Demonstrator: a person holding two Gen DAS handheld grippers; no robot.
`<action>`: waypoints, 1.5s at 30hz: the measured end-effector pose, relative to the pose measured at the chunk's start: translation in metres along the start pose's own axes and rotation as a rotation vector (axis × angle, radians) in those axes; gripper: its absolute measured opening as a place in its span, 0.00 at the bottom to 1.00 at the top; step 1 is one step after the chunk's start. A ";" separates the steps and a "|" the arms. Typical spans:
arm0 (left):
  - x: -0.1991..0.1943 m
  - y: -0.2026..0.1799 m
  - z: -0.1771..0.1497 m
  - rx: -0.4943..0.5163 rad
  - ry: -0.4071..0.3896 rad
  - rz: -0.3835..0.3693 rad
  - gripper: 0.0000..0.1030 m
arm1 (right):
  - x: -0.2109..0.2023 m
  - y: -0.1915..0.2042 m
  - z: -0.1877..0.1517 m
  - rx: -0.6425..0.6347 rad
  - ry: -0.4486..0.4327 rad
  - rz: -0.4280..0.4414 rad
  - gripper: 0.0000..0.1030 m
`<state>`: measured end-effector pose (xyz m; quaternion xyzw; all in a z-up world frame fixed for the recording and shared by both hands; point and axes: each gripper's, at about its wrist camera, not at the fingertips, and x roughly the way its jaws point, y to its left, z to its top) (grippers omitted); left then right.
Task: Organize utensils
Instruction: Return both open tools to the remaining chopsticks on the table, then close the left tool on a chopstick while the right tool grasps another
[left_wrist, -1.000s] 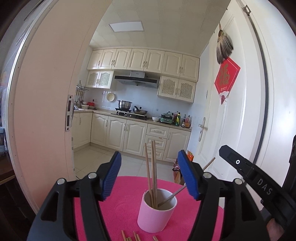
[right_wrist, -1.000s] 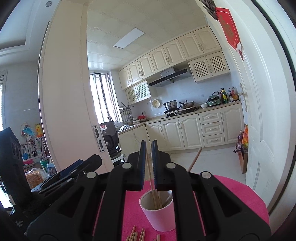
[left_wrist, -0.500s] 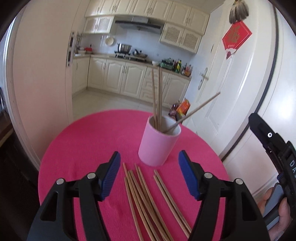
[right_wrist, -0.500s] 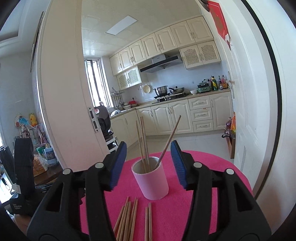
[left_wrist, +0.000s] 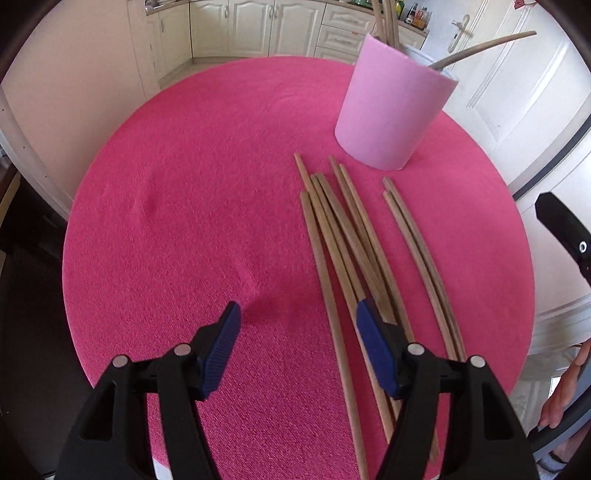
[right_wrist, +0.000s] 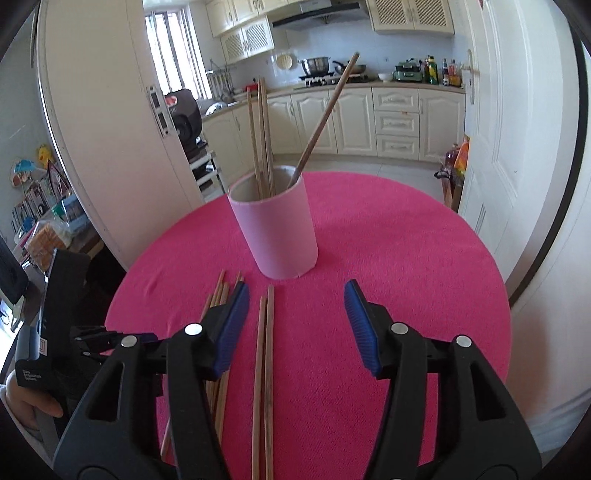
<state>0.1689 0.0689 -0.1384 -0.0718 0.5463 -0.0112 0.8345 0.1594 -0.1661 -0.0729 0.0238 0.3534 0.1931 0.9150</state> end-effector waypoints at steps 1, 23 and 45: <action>0.001 0.000 0.000 -0.001 0.003 0.002 0.62 | 0.003 0.001 -0.002 -0.006 0.017 -0.001 0.52; 0.003 -0.001 0.007 0.049 -0.008 0.102 0.17 | 0.051 0.020 0.001 -0.123 0.327 0.002 0.51; -0.007 0.005 0.016 -0.064 -0.072 -0.023 0.06 | 0.081 0.031 -0.010 -0.197 0.478 -0.035 0.22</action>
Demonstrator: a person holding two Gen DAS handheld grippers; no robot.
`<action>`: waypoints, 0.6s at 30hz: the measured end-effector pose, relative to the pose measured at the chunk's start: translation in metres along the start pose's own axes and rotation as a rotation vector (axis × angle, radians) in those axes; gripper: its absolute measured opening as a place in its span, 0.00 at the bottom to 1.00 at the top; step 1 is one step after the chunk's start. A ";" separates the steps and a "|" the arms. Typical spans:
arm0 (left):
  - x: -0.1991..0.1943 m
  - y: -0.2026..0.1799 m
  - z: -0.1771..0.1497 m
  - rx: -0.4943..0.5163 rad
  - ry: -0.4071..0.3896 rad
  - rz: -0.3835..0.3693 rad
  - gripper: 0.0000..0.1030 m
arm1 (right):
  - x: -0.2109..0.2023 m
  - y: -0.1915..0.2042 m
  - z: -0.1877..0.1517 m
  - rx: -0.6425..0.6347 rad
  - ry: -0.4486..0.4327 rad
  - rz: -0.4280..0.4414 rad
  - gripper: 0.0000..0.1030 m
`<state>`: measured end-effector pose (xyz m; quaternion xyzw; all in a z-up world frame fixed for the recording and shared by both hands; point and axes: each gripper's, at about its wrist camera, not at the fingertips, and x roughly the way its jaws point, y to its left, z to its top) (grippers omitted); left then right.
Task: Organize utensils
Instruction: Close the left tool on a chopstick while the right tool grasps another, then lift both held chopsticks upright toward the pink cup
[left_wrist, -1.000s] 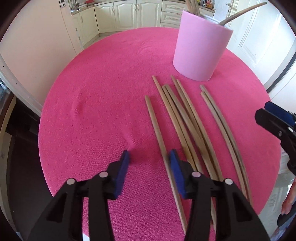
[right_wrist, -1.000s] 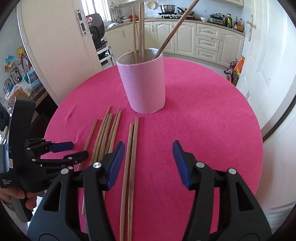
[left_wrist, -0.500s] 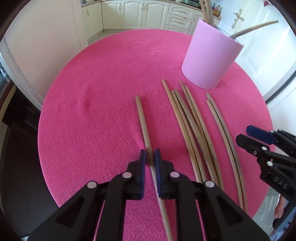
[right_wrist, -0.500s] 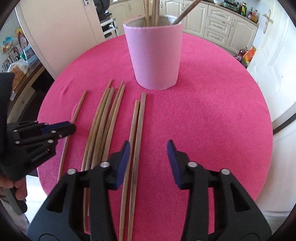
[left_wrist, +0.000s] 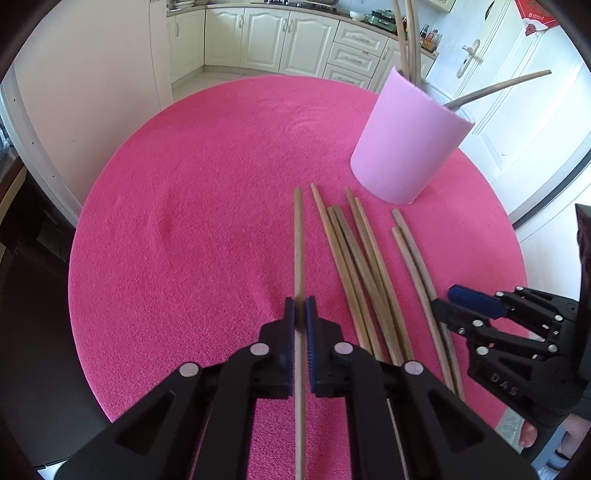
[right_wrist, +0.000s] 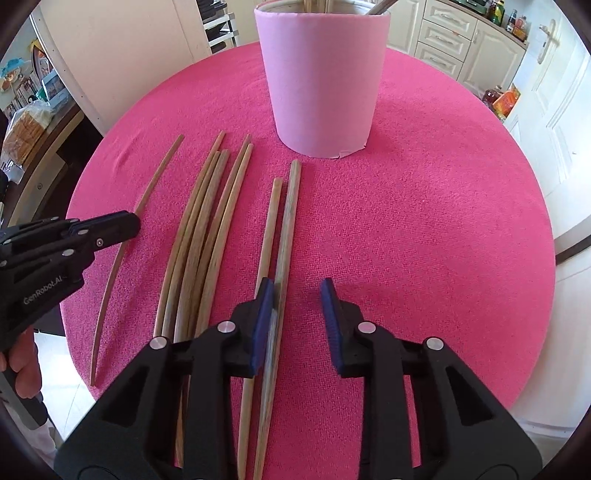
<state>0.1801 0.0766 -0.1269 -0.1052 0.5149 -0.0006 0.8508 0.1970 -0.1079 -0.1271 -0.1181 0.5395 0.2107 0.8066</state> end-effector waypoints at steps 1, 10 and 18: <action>-0.001 -0.001 0.001 -0.002 -0.004 -0.004 0.06 | 0.001 0.002 0.000 -0.011 -0.009 -0.014 0.21; -0.011 -0.005 0.007 -0.006 -0.071 -0.052 0.06 | -0.006 -0.008 -0.004 0.015 -0.079 0.031 0.06; -0.039 -0.018 0.014 0.016 -0.212 -0.105 0.06 | -0.044 -0.020 -0.010 0.043 -0.228 0.160 0.06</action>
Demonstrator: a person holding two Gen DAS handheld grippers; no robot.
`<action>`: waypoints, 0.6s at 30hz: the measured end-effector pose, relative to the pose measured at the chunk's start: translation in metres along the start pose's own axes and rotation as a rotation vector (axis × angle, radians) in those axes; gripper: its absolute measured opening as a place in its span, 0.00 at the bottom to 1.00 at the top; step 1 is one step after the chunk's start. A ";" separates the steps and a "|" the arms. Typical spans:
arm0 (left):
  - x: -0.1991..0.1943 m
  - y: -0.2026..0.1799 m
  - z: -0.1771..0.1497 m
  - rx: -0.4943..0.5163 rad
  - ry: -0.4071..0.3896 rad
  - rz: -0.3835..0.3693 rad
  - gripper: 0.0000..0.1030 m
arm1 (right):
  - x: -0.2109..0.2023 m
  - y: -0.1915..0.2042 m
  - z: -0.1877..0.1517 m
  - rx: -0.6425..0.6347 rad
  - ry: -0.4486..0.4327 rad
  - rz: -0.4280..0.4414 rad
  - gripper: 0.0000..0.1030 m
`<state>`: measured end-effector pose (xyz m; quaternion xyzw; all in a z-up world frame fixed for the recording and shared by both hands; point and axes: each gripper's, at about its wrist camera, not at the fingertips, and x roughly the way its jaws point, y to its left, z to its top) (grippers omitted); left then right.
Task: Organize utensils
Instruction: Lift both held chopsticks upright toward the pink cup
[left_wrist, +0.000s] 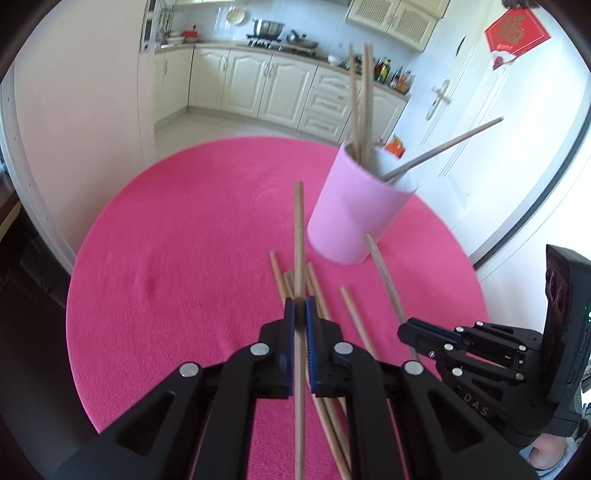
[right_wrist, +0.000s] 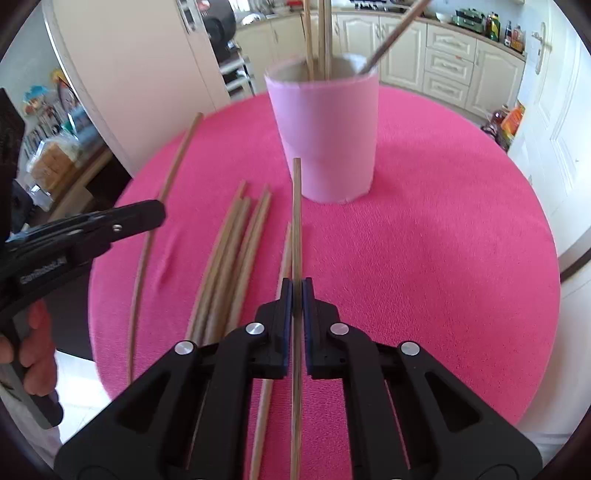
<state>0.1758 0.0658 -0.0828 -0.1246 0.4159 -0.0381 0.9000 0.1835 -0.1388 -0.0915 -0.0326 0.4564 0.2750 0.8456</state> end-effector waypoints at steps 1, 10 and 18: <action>-0.004 -0.003 0.002 0.008 -0.022 -0.006 0.06 | -0.006 0.000 0.000 0.003 -0.025 0.012 0.06; -0.034 -0.039 0.025 0.084 -0.240 -0.100 0.06 | -0.054 -0.004 0.013 0.029 -0.274 0.103 0.06; -0.041 -0.068 0.043 0.136 -0.473 -0.185 0.06 | -0.091 -0.008 0.031 0.053 -0.519 0.127 0.06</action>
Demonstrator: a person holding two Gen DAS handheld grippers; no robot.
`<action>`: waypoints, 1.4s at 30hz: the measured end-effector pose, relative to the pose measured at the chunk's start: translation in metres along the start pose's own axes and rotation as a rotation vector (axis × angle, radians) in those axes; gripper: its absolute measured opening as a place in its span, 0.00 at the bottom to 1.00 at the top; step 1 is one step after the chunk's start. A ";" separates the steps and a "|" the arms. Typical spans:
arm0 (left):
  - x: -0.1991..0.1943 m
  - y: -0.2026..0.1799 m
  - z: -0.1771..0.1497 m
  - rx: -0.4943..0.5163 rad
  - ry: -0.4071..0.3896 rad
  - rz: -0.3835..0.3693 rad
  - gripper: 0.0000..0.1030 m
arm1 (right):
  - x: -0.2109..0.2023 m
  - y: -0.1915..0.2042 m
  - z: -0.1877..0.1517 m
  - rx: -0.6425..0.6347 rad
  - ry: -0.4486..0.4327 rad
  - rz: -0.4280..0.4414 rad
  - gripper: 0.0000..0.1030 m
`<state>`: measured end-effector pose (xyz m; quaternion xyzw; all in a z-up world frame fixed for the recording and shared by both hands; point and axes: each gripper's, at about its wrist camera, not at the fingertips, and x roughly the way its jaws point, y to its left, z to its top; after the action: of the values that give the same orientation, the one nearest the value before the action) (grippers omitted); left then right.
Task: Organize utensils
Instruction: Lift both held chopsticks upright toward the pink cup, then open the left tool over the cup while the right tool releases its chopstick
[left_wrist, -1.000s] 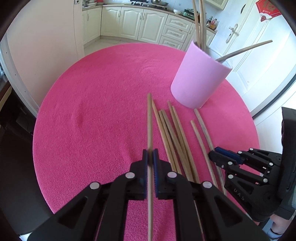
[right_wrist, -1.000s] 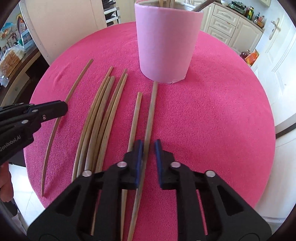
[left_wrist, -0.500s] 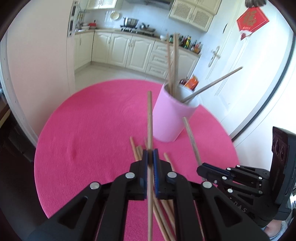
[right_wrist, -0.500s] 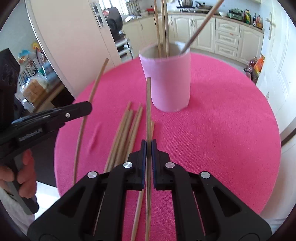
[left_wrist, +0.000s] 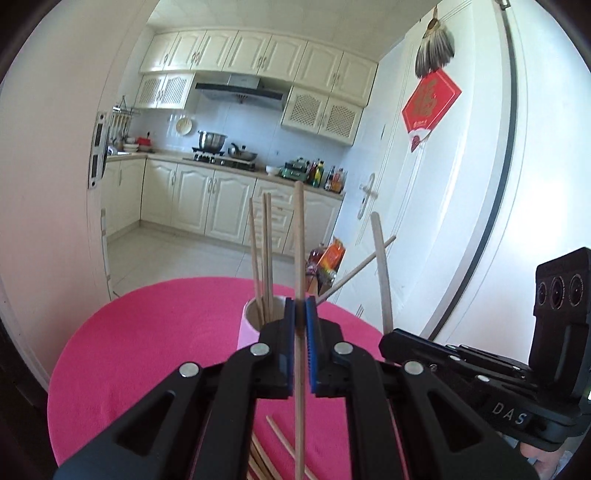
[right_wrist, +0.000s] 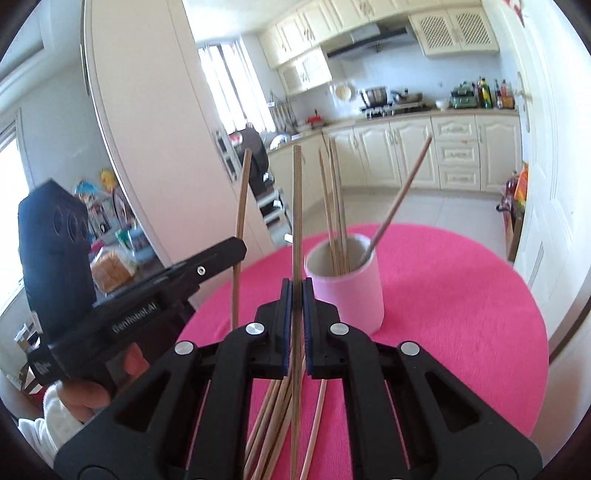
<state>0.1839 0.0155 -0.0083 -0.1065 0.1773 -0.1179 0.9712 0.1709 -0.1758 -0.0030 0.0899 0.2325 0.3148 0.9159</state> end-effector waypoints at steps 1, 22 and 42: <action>0.002 -0.002 0.003 0.004 -0.033 -0.005 0.06 | -0.003 0.002 0.003 -0.004 -0.036 -0.005 0.06; 0.028 0.001 0.046 0.033 -0.476 0.043 0.06 | 0.007 -0.018 0.038 -0.056 -0.590 -0.079 0.06; 0.076 0.026 0.026 0.005 -0.400 0.057 0.06 | 0.036 -0.028 0.035 -0.080 -0.575 -0.110 0.06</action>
<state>0.2678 0.0243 -0.0153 -0.1203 -0.0164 -0.0673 0.9903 0.2274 -0.1761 0.0063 0.1263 -0.0445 0.2354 0.9626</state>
